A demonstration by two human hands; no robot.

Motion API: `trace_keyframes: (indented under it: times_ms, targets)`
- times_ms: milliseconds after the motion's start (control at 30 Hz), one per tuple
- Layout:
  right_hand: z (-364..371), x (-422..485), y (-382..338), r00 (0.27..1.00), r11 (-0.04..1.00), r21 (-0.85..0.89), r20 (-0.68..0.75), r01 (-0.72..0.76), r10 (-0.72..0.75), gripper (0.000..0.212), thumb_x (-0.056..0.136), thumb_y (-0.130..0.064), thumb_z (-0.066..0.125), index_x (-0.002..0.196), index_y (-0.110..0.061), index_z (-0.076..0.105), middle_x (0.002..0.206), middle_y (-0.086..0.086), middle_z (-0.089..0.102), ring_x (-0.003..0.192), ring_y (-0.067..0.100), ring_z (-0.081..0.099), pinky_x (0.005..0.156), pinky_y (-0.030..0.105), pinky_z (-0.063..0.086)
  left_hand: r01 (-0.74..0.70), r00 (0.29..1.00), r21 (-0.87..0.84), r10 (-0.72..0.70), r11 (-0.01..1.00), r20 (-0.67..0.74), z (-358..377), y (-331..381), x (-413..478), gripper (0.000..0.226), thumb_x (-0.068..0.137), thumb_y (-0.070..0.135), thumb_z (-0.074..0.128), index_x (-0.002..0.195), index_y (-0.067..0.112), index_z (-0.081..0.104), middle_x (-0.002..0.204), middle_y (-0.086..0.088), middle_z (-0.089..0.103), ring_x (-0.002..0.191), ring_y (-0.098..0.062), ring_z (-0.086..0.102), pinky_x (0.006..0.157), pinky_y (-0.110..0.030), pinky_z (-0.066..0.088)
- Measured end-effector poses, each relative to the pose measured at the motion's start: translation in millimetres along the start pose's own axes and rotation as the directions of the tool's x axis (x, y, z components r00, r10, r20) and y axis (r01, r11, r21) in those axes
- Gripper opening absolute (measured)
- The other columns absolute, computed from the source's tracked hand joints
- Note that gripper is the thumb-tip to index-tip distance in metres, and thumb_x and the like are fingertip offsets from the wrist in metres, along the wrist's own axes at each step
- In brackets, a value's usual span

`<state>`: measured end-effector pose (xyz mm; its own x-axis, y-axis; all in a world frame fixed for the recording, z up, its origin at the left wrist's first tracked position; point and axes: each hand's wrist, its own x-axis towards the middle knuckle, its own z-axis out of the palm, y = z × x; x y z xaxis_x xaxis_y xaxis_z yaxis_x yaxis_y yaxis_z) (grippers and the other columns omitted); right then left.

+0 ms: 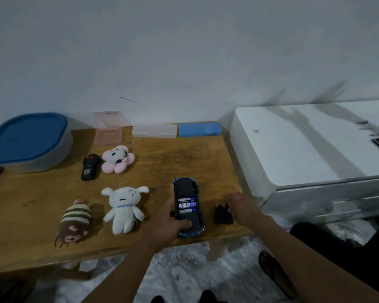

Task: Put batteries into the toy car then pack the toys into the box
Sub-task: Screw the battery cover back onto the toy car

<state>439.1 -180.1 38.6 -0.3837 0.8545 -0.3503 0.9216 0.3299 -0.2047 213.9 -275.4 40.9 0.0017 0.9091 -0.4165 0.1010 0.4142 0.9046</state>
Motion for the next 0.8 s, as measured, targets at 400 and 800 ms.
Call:
trace_keyframes:
  times_ms: [400, 800]
  targets:
    - [-85, 5, -37, 0.992, 0.928, 0.373, -0.123, 0.019, 0.029, 0.013, 0.087, -0.005, 0.06, 0.094, -0.013, 0.068, 0.096, -0.001, 0.063, 0.092, 0.016, 0.06, 0.083, 0.029, 0.048, -0.088, 0.993, 0.033, 0.085, 0.996, 0.079, -11, 20, 10, 0.109, 0.075, -0.013, 0.068, 0.15, 0.038, 0.007, 0.113, 0.007, 0.067, 0.099, -0.002, 0.065, 0.076, -0.018, 0.054]
    - [-98, 20, -69, 0.97, 0.963, 0.16, -0.148, 0.218, -0.195, 0.019, 0.087, -0.005, 0.06, 0.098, -0.018, 0.068, 0.106, 0.0, 0.063, 0.099, 0.015, 0.055, 0.081, 0.026, 0.042, -0.061, 0.997, -0.016, 0.061, 0.998, 0.04, 4, 48, 15, 0.11, 0.076, -0.005, 0.073, 0.149, 0.045, 0.008, 0.119, 0.002, 0.062, 0.107, -0.011, 0.059, 0.091, -0.04, 0.054]
